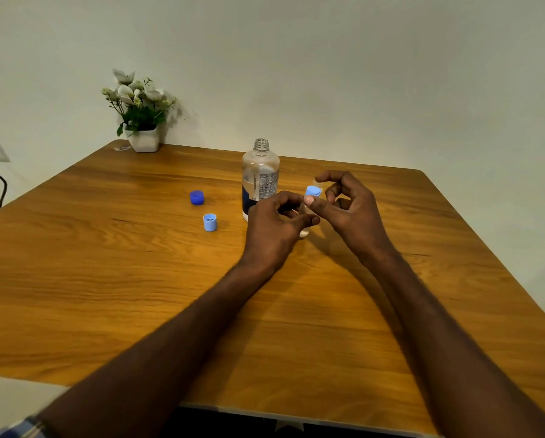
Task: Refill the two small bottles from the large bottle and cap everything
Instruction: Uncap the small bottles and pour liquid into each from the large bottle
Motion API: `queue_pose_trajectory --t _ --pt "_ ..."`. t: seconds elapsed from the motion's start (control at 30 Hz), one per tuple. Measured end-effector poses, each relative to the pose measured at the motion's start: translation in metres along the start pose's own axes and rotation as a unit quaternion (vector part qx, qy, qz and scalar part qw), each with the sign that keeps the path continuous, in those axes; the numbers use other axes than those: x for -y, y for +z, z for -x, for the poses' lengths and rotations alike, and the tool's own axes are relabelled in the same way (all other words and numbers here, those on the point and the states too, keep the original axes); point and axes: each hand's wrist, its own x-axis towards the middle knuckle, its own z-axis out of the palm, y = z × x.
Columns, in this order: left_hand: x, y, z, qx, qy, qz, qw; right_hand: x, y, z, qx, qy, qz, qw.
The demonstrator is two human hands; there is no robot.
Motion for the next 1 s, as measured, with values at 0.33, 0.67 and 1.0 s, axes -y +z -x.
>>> queue_pose_trajectory --t 0.33,0.67,1.0 --pt "-0.0003 0.0006 0.0012 0.01 0.007 0.009 1.0 0.0044 0.0013 0.0016 0.01 0.004 -0.009 1.0" --pt "-0.0008 -0.0007 0.0011 0.029 0.013 0.005 0.999 0.0066 0.002 0.0018 0.02 0.021 -0.009 1.0" --pt "-0.0019 -0.002 0.0018 0.085 -0.004 -0.019 0.996 0.0059 0.0002 0.0022 0.042 0.02 0.003 0.999"
